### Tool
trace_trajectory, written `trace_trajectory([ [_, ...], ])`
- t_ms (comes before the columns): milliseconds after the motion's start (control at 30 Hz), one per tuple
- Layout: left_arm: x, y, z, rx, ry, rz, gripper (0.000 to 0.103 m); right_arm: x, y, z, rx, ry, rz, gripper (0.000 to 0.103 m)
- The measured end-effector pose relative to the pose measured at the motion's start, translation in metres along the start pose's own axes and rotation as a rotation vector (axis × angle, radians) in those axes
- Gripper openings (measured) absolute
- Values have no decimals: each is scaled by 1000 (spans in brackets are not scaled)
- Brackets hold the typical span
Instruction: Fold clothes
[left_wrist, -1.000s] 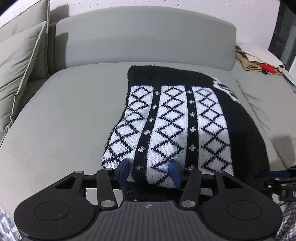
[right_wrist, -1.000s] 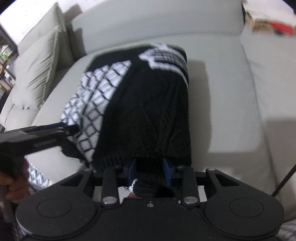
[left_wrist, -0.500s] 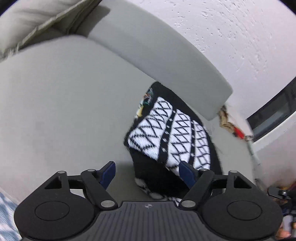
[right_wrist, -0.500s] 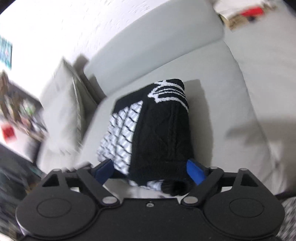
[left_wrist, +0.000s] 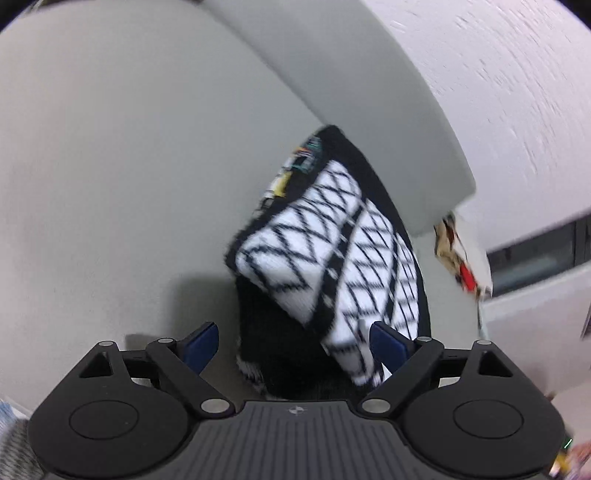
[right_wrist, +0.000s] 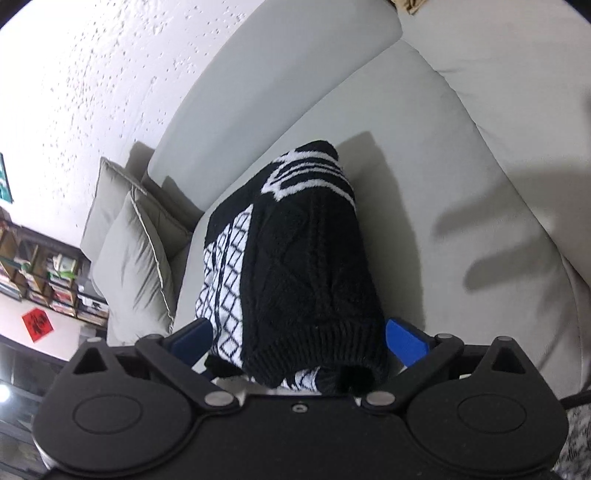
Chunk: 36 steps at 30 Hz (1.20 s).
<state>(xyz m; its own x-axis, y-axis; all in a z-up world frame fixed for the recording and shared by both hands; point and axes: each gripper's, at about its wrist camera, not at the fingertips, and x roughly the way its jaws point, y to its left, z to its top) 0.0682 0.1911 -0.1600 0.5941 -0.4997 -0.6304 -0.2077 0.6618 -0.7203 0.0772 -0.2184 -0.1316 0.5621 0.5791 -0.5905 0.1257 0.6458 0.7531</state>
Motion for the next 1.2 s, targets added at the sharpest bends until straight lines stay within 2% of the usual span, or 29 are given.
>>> trace_trajectory([
  [67, 7, 10, 4, -77, 11, -20, 86, 4, -9, 5, 32, 1, 18, 101],
  [200, 22, 23, 8, -156, 37, -59, 83, 17, -26, 16, 86, 21, 47, 99],
  [367, 27, 21, 13, -164, 6, -129, 71, 36, -43, 31, 145, 29, 128, 94],
  [567, 34, 26, 16, -188, 2, -157, 72, 77, -69, 48, 257, 85, 164, 93],
  [633, 35, 29, 17, -199, 4, -163, 76, 86, -70, 52, 259, 90, 186, 95],
  [700, 37, 32, 19, -202, 10, -160, 75, 94, -66, 58, 261, 91, 211, 100],
  [767, 39, 29, 21, -192, 8, -156, 72, 106, -63, 66, 270, 99, 224, 100],
  [933, 41, 21, 23, -157, 10, -161, 62, 131, -44, 79, 242, 106, 147, 100],
  [1000, 40, 18, 23, -128, 8, -162, 54, 133, -32, 77, 198, 88, 99, 83],
  [1100, 27, 18, 19, -71, -5, -158, 47, 128, -14, 73, 133, 57, 50, 65],
  [1200, 19, 5, 13, -12, -16, -139, 45, 115, -2, 67, 102, 24, 40, 58],
])
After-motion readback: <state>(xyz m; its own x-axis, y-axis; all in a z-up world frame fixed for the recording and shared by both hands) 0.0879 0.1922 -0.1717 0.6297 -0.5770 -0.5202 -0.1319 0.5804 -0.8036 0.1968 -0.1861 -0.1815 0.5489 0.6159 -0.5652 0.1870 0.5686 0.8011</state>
